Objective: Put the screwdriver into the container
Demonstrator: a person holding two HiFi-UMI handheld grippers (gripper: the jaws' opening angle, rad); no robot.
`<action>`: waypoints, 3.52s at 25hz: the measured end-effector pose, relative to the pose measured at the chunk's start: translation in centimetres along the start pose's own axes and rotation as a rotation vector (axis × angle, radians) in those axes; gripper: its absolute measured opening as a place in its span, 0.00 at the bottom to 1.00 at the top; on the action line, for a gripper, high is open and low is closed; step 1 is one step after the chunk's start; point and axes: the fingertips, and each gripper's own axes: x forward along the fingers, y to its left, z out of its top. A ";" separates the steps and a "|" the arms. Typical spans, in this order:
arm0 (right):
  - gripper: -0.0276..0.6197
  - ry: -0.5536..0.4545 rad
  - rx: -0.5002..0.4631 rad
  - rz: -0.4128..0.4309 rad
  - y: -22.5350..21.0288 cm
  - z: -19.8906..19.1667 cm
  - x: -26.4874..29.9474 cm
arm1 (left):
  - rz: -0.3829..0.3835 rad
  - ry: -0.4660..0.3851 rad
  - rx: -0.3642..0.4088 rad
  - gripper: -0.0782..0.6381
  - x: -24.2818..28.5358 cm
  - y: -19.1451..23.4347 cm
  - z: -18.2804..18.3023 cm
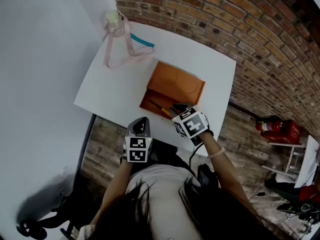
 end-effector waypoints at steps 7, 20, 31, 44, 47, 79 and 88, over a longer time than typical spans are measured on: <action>0.14 -0.050 0.034 -0.059 -0.6 0.2 -1.9 | -0.050 -0.022 0.045 0.11 0.3 -1.4 1.3; 0.10 -0.182 0.116 -0.184 -2.2 0.4 -5.8 | -0.122 0.002 0.103 0.12 1.4 -3.4 1.1; 0.06 -0.251 0.205 -0.276 -3.3 -1.0 -8.6 | -0.182 0.089 0.148 0.16 3.0 -4.7 -1.2; 0.05 -0.272 0.276 -0.344 -3.7 -3.0 -10.7 | -0.238 0.170 0.153 0.22 4.6 -5.9 -2.8; 0.05 -0.268 0.289 -0.349 -3.7 -3.5 -10.9 | -0.247 0.183 0.149 0.22 5.0 -6.0 -3.1; 0.05 -0.242 0.398 -0.402 -5.2 -6.7 -11.8 | -0.253 0.198 0.145 0.21 7.5 -6.4 -2.1; 0.05 -0.241 0.421 -0.418 -6.6 -6.8 -12.0 | -0.256 0.193 0.146 0.21 9.0 -6.5 -0.8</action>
